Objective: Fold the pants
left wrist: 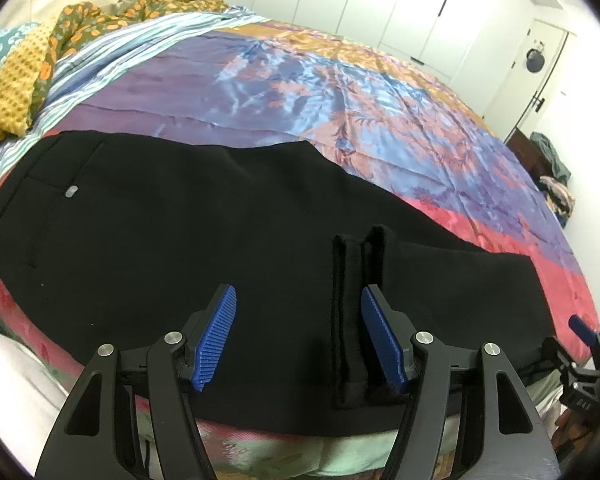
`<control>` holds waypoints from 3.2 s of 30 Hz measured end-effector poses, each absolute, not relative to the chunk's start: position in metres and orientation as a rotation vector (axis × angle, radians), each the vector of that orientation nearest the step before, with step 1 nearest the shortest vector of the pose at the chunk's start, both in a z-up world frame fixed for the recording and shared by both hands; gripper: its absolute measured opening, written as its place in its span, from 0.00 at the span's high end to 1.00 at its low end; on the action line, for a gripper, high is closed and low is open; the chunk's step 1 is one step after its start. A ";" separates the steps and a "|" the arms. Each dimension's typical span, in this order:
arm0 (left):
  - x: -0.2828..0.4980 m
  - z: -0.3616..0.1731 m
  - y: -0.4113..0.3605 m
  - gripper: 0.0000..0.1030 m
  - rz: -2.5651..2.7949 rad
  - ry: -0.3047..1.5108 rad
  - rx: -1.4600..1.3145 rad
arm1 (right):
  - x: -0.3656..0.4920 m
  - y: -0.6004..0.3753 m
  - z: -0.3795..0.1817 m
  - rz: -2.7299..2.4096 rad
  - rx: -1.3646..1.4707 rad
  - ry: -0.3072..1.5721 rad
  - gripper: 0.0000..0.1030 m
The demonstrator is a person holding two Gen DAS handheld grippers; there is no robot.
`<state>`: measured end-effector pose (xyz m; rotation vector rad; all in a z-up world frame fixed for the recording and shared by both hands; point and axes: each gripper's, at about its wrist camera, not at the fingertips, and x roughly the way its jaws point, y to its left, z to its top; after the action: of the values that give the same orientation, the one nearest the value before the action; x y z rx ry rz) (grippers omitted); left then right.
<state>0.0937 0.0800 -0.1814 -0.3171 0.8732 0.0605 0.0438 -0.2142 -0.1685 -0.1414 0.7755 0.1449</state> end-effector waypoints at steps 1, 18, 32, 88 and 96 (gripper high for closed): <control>0.093 -0.181 0.081 0.34 0.061 0.877 -0.315 | 0.044 -0.214 -0.169 0.147 -0.141 0.776 0.00; 0.002 -0.198 0.309 0.30 0.338 0.598 -1.193 | 0.048 -0.206 -0.175 0.194 -0.147 0.805 0.00; 0.028 -0.240 0.349 0.30 0.330 0.601 -1.265 | 0.050 -0.203 -0.180 0.195 -0.143 0.831 0.00; 0.081 -0.066 0.212 0.80 0.085 0.550 -0.704 | 0.051 -0.216 -0.176 0.191 -0.067 0.823 0.00; 0.125 -0.048 0.054 0.80 -0.185 0.676 -0.464 | 0.044 -0.247 -0.147 0.109 0.054 0.706 0.00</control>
<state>0.1251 0.0538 -0.0478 -0.4637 0.6760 -0.1854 0.0438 -0.2473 -0.1474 0.0537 0.7057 0.1089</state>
